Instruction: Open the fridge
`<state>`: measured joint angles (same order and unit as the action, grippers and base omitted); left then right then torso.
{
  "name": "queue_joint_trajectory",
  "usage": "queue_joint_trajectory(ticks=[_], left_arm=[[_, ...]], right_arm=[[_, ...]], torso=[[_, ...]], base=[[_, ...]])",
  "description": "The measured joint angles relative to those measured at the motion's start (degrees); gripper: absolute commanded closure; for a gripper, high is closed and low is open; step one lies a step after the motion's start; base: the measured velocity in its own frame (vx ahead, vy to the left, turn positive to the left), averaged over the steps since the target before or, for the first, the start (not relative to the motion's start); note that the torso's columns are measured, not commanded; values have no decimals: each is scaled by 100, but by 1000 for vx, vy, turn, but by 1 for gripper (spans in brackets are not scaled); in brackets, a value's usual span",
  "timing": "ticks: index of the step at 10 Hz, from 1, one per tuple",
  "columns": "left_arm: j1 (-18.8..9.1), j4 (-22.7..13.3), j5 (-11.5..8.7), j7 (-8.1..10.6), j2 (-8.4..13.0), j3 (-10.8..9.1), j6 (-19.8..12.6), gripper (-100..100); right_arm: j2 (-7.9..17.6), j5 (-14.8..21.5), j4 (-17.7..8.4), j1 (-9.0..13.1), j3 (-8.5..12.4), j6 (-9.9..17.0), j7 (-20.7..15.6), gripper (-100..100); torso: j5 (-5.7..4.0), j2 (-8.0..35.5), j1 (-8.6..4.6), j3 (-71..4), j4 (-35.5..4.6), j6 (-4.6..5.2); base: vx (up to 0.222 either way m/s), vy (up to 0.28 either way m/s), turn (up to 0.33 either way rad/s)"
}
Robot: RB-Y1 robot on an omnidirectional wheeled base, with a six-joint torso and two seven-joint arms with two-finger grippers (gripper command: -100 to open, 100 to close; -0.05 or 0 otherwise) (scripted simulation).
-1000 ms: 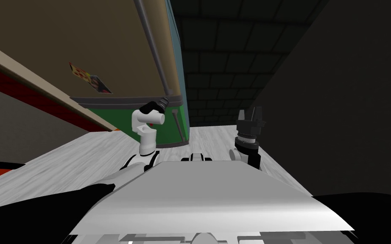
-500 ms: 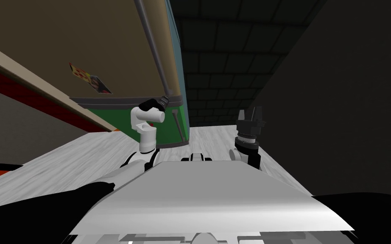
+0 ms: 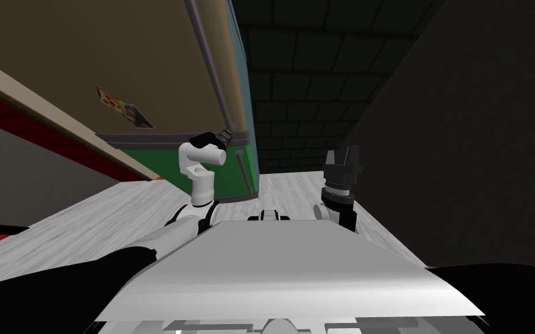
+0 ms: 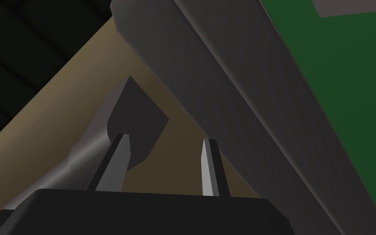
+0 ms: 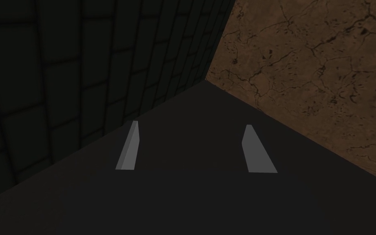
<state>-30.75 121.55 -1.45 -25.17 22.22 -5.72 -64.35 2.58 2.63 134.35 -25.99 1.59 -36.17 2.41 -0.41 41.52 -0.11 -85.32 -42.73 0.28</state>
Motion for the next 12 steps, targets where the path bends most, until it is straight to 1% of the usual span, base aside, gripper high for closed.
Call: queue_joint_trajectory(ticks=[4,6,7,10,11,12], left_arm=[[-266,-70,-112,-46,110,32,-297,-100],[-352,-79,-186,-70,174,26,-417,-100],[-381,-42,-190,-75,187,31,-496,-100],[-529,-79,-216,-88,235,67,-682,-100],[-601,-69,-226,-92,256,83,-811,-100],[-626,-129,-236,-99,265,90,-809,-100]], right_arm=[[0,0,0,0,0,0,0,0],[0,0,0,0,0,0,0,0],[0,0,0,0,0,0,0,0],[0,0,0,0,0,0,0,0],[0,0,0,0,0,0,0,0],[0,0,0,0,0,0,0,0]], torso=[[7,-10,20,-8,-1,-9],[8,-11,29,-9,-4,-14],[9,-7,28,-5,-4,-14],[5,-10,29,-11,-12,-13],[-3,-9,25,-11,-23,-11],[0,-14,29,-16,-19,-12]], base=[[-2,7,-13],[0,2,-12],[1,5,-10],[-3,2,-6],[-7,6,-2],[0,9,1]])
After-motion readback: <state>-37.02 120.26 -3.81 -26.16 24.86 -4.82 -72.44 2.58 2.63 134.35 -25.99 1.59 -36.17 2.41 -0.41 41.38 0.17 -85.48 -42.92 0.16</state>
